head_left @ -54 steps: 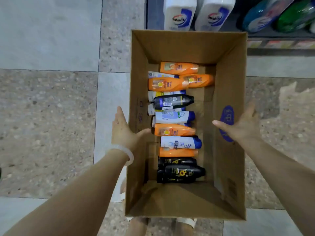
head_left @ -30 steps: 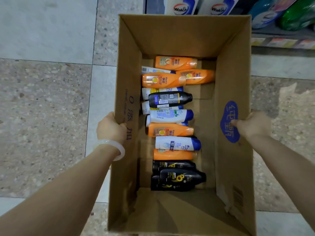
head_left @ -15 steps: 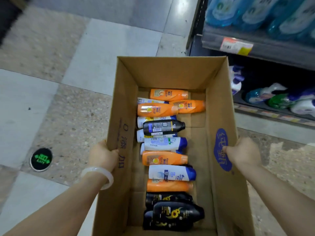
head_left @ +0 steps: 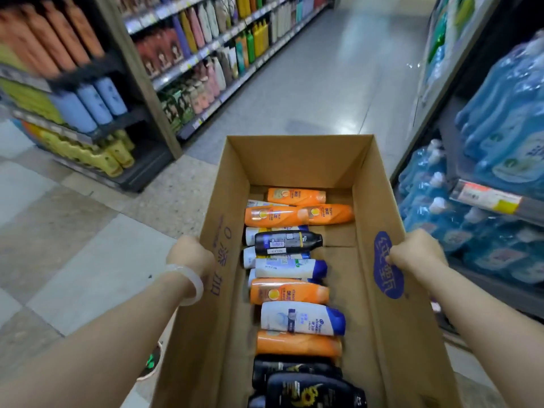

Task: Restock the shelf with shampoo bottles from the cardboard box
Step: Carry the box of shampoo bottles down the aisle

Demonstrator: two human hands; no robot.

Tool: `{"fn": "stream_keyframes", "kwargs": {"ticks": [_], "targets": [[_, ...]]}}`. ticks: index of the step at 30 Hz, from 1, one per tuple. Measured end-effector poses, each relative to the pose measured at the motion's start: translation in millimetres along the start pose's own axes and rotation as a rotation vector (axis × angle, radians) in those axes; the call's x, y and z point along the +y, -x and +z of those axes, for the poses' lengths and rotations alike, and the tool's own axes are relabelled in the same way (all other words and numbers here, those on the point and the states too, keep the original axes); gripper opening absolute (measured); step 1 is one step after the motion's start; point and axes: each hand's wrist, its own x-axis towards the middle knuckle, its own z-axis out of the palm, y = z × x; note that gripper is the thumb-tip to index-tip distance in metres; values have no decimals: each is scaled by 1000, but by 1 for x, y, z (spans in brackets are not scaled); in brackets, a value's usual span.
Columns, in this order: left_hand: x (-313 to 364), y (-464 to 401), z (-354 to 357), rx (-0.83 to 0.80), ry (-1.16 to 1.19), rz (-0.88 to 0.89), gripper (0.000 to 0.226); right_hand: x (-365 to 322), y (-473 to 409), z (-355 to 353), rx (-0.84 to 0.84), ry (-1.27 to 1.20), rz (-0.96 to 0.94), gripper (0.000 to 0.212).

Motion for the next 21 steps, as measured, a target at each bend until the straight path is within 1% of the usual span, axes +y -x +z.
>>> {"fn": "stream_keyframes", "kwargs": {"ticks": [1,4,6,8,10,13,17,21], "targets": [[16,-12,-16,10,-25,10,4,-18,-8,-9,6,-5,-9,14],[66,-51,-55,33,-44,23,10,-65,-38,-32,17,-38,-20,14],[98,-82,-74,47,-45,29,9,-96,-64,-47,4,-50,-34,14],[131,-115,-89,47,-45,32,9,-131,-95,-63,-8,-62,-50,19],[167,-147,-102,39,-55,37,16,-168,-131,-83,-30,-57,-58,24],[223,-200,-119,31,-52,49,24,-225,-190,-112,-54,-34,-48,21],[294,-285,-131,13,-44,77,21,-299,-274,-141,-12,-2,-24,26],[368,-394,-136,-43,-34,121,7,-367,-363,-157,10,19,-16,25]]}}
